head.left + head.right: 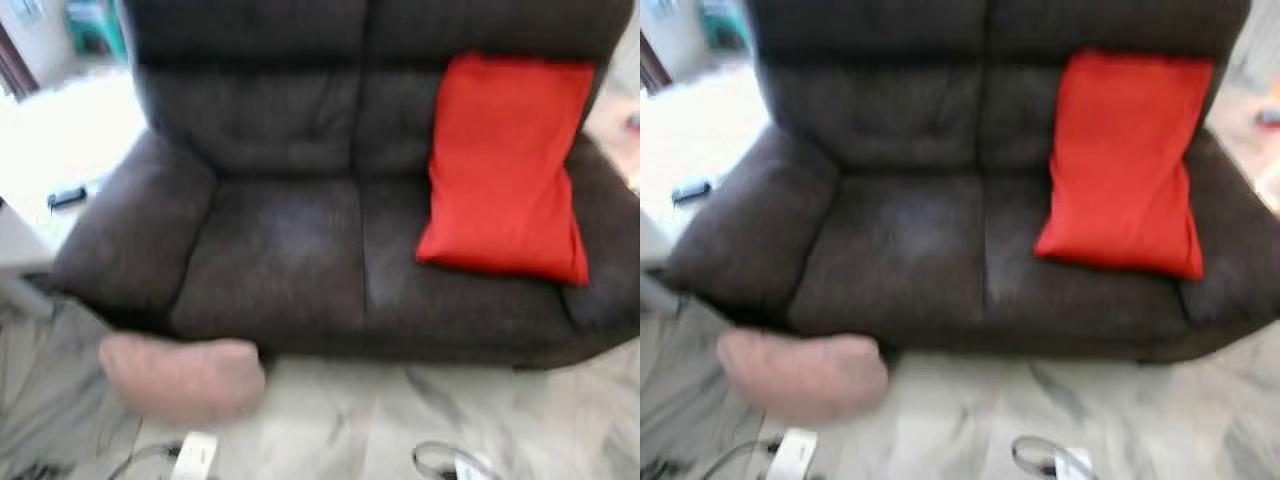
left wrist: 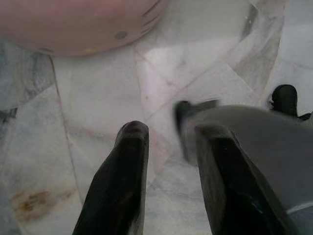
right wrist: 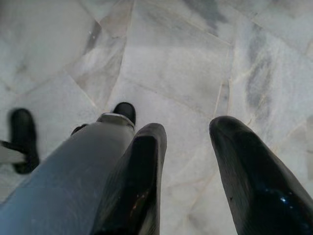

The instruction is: Move the pillow to the sofa from floor

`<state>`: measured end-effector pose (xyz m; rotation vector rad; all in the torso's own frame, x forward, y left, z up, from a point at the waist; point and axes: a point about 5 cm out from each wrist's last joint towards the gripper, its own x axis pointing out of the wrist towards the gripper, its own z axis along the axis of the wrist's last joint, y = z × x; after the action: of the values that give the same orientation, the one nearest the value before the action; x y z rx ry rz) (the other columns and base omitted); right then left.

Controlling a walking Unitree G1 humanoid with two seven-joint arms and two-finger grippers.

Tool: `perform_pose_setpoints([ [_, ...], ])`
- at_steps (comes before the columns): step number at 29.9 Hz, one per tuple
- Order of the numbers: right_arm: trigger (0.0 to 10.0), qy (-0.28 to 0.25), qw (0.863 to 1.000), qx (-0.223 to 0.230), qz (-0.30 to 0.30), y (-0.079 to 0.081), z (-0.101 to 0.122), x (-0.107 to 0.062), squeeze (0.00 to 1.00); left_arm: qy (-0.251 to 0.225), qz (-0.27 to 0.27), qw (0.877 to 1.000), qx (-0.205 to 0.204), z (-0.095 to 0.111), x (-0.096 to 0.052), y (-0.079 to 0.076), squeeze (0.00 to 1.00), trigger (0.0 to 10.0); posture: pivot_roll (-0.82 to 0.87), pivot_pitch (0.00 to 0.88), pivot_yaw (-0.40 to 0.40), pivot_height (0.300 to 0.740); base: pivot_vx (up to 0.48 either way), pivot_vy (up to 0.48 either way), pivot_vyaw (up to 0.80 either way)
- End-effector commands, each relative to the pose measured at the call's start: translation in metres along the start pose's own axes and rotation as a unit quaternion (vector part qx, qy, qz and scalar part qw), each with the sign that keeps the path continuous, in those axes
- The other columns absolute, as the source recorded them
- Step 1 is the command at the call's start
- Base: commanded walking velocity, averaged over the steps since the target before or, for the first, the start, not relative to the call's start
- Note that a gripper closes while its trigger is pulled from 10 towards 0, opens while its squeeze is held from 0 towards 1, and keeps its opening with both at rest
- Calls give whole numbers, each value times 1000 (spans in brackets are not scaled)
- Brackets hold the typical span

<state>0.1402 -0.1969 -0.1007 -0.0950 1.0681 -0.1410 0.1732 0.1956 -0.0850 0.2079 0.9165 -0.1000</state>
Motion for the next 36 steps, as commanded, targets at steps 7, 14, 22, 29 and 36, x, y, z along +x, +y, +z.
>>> perform_pose_setpoints([
  [7,10000,-3,1000,-5,9,14,16,2,0,27,4,1000,-1,-15,-4,4,0,10000,50,98,17,740,0,365,0],
  [14,10000,-12,1000,-6,7,12,28,4,0,26,3,1000,1,-14,-4,4,0,10000,50,91,19,740,0,363,0],
  [22,10000,-4,1000,-4,4,9,7,1,0,27,5,1000,2,-14,-4,4,0,10000,53,79,19,740,0,360,0],
  [29,10000,-11,1000,4,-1,10,5,0,0,27,4,1000,3,-14,-4,5,0,10000,51,73,22,740,0,363,0],
  [36,10000,-10,1000,-3,6,9,2,0,0,27,4,1000,4,-15,-4,5,0,10000,52,67,25,740,0,359,0],
])
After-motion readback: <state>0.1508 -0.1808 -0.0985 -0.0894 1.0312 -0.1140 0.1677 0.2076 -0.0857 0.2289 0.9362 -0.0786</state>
